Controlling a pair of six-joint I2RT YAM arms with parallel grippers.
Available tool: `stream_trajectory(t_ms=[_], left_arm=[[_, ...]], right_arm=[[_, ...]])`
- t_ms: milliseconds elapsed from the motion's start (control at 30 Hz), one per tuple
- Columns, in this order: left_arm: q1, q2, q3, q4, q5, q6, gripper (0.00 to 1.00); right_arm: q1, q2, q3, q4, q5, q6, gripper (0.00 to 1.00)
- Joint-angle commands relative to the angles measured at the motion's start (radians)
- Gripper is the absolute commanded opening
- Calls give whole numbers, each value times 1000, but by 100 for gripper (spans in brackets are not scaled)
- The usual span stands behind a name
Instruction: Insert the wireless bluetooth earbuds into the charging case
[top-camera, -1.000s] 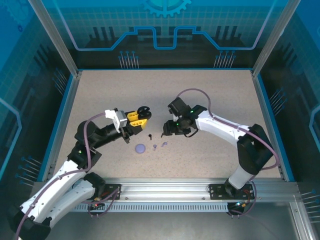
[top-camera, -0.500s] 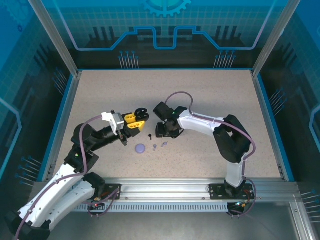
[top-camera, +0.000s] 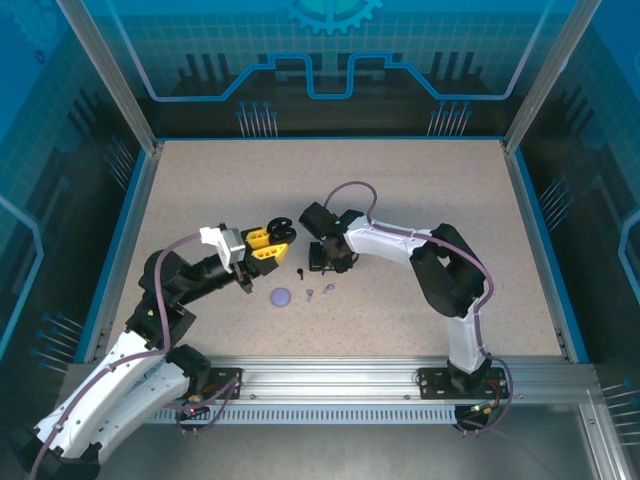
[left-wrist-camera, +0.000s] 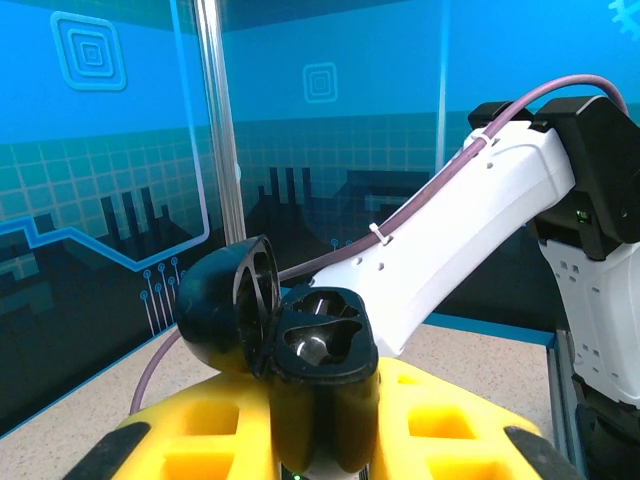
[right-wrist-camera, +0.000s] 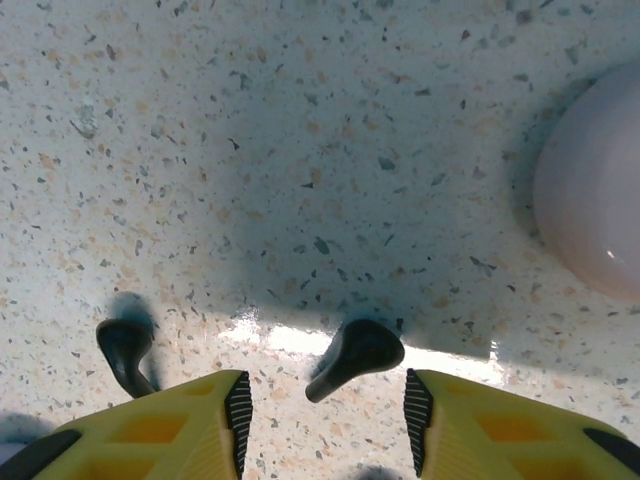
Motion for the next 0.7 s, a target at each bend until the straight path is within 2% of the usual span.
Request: stream_trajectory(t_ms=[0, 500, 667], left_arm=[[-4, -15, -10, -7, 17, 5, 0], [-5, -10, -13, -3, 8, 11, 0], [-5, -9, -11, -8, 8, 14, 0]], right_arm=[[6, 30, 34, -43, 25, 15, 46], [0, 62, 41, -44, 19, 18, 45], [-5, 77, 51, -36, 8, 11, 41]])
